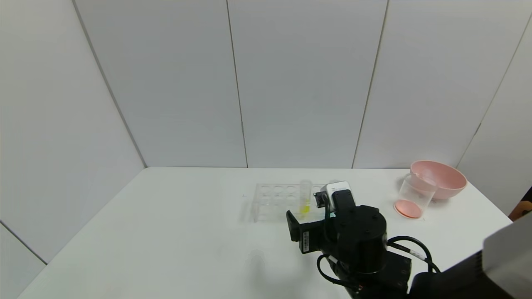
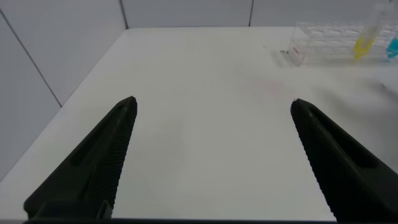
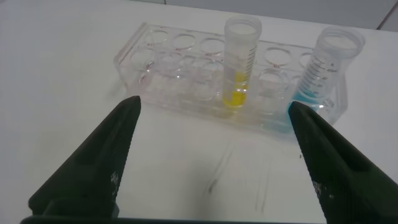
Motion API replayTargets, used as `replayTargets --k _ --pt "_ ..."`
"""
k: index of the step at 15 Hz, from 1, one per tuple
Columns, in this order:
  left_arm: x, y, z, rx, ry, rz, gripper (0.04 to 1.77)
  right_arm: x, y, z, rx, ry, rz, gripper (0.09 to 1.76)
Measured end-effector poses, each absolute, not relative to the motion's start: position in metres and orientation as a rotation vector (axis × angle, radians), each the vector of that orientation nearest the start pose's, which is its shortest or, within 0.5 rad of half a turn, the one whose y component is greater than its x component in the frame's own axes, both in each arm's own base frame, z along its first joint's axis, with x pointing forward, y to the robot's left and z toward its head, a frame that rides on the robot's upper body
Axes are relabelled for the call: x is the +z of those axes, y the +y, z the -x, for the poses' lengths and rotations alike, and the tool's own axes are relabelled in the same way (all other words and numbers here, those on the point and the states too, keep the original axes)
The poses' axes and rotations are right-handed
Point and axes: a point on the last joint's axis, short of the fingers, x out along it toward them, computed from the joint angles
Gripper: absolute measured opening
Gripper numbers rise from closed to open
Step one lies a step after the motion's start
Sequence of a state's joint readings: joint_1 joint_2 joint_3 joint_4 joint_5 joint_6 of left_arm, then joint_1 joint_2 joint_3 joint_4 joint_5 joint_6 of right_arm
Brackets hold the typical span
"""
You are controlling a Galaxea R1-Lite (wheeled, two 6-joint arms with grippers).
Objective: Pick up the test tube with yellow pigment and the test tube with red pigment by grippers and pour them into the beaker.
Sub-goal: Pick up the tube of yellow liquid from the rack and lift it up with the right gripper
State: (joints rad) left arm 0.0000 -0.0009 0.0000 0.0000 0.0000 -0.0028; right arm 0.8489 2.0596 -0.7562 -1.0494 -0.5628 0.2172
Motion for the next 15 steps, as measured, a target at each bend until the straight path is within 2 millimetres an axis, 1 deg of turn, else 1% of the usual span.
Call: replayTargets --k 2,4,8,10,14,15 --pt "0.075 0.000 0.023 0.000 -0.001 0.003 1.76 0.079 0.265 -0.264 0.229 0.237 -0.089 1.70" --pt "0.075 0.000 0.023 0.000 -0.001 0.003 1.76 0.072 0.268 -0.284 0.196 0.243 -0.098 1.70" --pt "0.075 0.000 0.023 0.000 -0.001 0.003 1.76 0.067 0.269 -0.320 0.156 0.252 -0.105 1.70" --pt "0.075 0.000 0.023 0.000 -0.001 0.003 1.76 0.064 0.270 -0.329 0.162 0.258 -0.107 1.70" --pt "0.075 0.000 0.023 0.000 -0.001 0.003 1.76 0.059 0.271 -0.334 0.177 0.263 -0.105 1.69" --pt "0.075 0.000 0.023 0.000 -0.001 0.003 1.76 0.059 0.271 -0.336 0.176 0.263 -0.106 1.50"
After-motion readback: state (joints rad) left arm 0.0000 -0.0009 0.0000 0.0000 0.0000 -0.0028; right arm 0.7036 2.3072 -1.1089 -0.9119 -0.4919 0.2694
